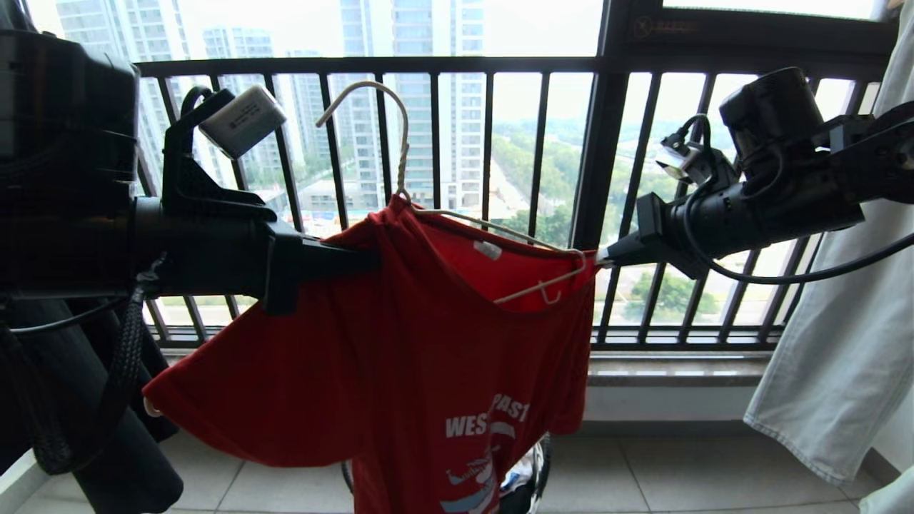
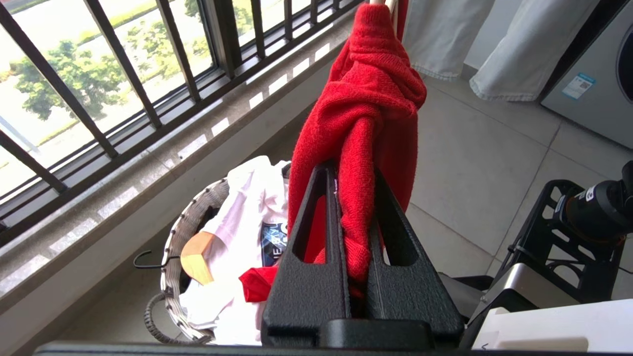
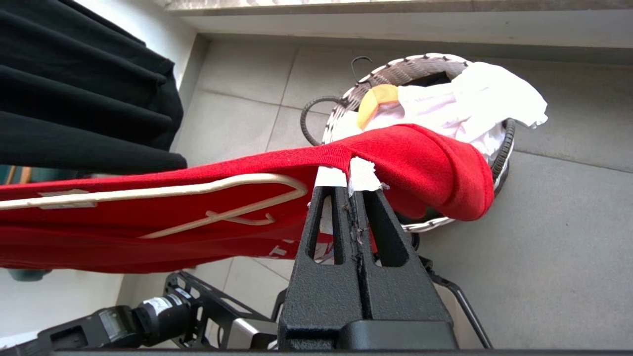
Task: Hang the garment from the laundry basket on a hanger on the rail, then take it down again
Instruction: Hang the clothes on the clothes rack
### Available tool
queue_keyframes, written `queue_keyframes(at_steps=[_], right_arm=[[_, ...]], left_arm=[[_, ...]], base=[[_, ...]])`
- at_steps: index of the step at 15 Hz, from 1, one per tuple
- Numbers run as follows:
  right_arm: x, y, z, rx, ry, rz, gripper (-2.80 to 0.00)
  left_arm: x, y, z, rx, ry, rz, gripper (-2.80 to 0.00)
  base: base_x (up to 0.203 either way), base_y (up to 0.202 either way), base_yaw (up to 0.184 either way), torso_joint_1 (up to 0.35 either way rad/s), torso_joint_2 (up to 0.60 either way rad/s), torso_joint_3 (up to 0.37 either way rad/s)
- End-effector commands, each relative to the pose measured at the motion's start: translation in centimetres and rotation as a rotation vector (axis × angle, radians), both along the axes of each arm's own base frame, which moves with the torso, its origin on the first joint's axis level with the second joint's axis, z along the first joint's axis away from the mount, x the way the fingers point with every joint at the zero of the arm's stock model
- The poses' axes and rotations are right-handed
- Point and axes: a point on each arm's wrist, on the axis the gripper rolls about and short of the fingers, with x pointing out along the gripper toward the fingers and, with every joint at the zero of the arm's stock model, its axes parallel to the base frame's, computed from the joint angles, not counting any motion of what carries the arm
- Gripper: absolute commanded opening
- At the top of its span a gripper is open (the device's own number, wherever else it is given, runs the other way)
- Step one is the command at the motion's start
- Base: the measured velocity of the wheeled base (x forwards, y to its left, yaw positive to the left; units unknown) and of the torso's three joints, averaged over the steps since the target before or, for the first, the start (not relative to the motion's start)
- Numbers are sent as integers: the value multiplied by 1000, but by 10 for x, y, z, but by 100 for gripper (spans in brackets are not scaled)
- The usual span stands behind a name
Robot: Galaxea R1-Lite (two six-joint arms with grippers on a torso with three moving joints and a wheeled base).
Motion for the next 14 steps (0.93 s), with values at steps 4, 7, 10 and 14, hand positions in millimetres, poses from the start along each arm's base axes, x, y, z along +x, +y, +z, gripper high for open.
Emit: queue_keyframes(at_steps=[4,7,10,14], right_arm=[[-4,-5,10,26,-18,-21,-280],[-9,-6,15,34,-33,-16,-280],[-8,-4,14,34,-28,-7,-280],[2,0,-1,17,16,-2,-280]], left_arm=[[11,-6,-10,16,35,-5,-280],[18,-9,-17,45,32,-10,-280],[23,-15,-22,57,50,-23,-280],[21,-14,-20,54,40,-17,-280]], base=[[0,0,0,0,0,0],[0,0,0,0,0,0],[0,0,0,0,0,0],[0,0,0,0,0,0]])
